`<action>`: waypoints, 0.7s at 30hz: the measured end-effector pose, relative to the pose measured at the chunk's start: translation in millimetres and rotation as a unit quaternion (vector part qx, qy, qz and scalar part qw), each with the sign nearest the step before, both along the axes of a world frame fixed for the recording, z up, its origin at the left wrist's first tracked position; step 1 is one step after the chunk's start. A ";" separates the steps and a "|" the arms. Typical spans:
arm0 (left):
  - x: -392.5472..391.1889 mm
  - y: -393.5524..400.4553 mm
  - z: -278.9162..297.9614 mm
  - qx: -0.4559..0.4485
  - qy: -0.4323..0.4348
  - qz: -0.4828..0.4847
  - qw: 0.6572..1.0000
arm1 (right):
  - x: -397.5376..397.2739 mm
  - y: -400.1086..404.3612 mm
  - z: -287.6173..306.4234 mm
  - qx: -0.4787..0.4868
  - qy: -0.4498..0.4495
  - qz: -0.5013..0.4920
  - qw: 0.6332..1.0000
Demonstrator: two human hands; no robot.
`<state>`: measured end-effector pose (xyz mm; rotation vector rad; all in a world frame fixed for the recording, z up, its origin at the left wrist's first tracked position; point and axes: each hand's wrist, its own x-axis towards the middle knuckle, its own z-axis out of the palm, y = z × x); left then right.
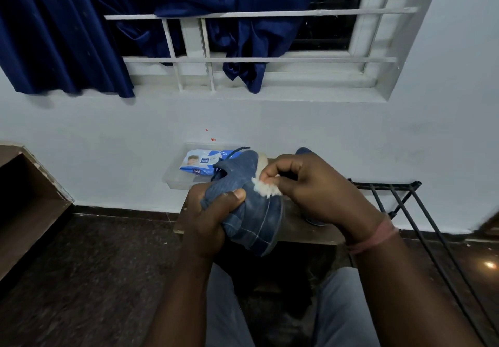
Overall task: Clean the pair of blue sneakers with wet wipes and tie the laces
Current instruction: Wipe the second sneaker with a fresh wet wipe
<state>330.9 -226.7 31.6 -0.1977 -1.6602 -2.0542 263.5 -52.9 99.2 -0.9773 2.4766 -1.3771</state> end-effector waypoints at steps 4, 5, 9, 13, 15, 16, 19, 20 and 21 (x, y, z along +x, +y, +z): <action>0.7 -3.7 -2.8 0.045 -0.009 0.019 0.999 | -7.9 3.4 -4.7 0.003 0.024 -0.016 1.000; -0.4 -6.4 -3.9 0.057 -0.014 0.029 0.998 | -3.0 3.8 -0.4 -0.010 0.027 -0.005 1.000; -3.8 -4.8 -6.7 -0.023 0.008 0.049 0.999 | 23.4 2.6 20.6 -0.005 0.066 0.050 0.997; -7.9 -4.0 -7.5 -0.010 0.000 0.066 0.998 | 24.8 -10.3 18.4 0.009 0.091 0.057 0.994; -4.3 -3.2 -2.7 0.008 -0.008 0.045 0.999 | 9.9 -9.3 5.8 0.000 0.104 0.010 0.995; -1.5 -3.2 -2.1 0.012 -0.010 0.036 0.999 | 2.1 -7.8 -1.2 -0.004 0.101 -0.004 0.995; -2.4 -3.7 -5.8 0.015 -0.039 0.030 0.999 | -16.1 -6.0 -20.5 0.005 0.086 -0.033 0.996; -5.4 -4.6 -8.6 0.019 -0.052 0.042 0.998 | -21.1 -7.0 -25.9 0.024 0.094 -0.050 0.994; -9.4 -4.8 -12.2 0.022 -0.074 0.059 0.995 | -25.6 -8.4 -30.6 0.038 0.100 -0.074 0.992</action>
